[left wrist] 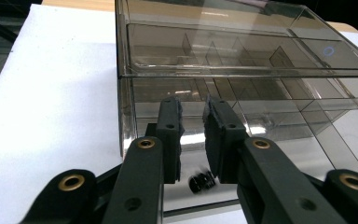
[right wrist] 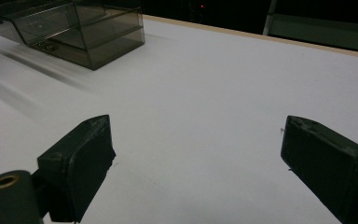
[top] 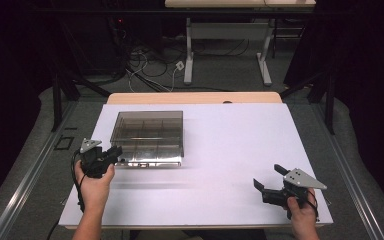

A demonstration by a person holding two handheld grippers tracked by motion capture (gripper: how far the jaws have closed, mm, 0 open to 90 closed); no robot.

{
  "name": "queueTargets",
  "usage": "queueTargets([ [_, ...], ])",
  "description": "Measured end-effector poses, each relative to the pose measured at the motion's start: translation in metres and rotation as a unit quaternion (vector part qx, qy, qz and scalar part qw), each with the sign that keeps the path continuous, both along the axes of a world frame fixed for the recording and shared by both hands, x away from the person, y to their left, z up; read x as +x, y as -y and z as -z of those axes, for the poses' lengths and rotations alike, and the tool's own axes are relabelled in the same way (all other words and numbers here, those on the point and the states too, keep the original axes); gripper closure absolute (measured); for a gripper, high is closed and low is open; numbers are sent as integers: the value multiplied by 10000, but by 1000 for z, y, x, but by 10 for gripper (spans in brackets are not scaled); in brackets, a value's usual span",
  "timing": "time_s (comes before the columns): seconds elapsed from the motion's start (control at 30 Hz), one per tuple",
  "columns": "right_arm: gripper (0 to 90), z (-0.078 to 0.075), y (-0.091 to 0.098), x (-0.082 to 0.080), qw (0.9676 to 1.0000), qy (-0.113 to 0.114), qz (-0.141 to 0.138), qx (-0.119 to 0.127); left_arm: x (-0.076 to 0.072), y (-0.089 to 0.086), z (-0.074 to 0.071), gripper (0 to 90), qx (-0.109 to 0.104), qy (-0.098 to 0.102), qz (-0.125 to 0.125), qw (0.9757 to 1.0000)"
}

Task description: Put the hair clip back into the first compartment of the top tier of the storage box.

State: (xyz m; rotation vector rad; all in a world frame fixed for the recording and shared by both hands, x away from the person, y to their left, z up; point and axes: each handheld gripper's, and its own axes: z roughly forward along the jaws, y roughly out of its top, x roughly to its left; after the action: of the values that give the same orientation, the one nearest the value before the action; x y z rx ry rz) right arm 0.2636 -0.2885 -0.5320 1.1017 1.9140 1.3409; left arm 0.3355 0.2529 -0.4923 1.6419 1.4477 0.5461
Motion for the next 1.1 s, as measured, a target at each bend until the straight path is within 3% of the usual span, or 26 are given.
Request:
queueTargets([
  [0.5, 88, 0, 0, 0, 10000, -8, -5, 2, -1, 2, -4, 637, -146, 77, 111, 9998],
  [0.7, 88, 0, 0, 0, 10000, -16, -7, -2, -2, 4, -8, 561, -44, 295, 122, 9995],
  [0.9, 88, 0, 0, 0, 10000, -8, -21, -25, -3, 6, -11, 486, -178, 403, 145, 9989],
  [1.1, 88, 0, 0, 1, 10000, -16, -30, -12, -4, 9, -15, 454, -134, 514, 231, 9983],
])
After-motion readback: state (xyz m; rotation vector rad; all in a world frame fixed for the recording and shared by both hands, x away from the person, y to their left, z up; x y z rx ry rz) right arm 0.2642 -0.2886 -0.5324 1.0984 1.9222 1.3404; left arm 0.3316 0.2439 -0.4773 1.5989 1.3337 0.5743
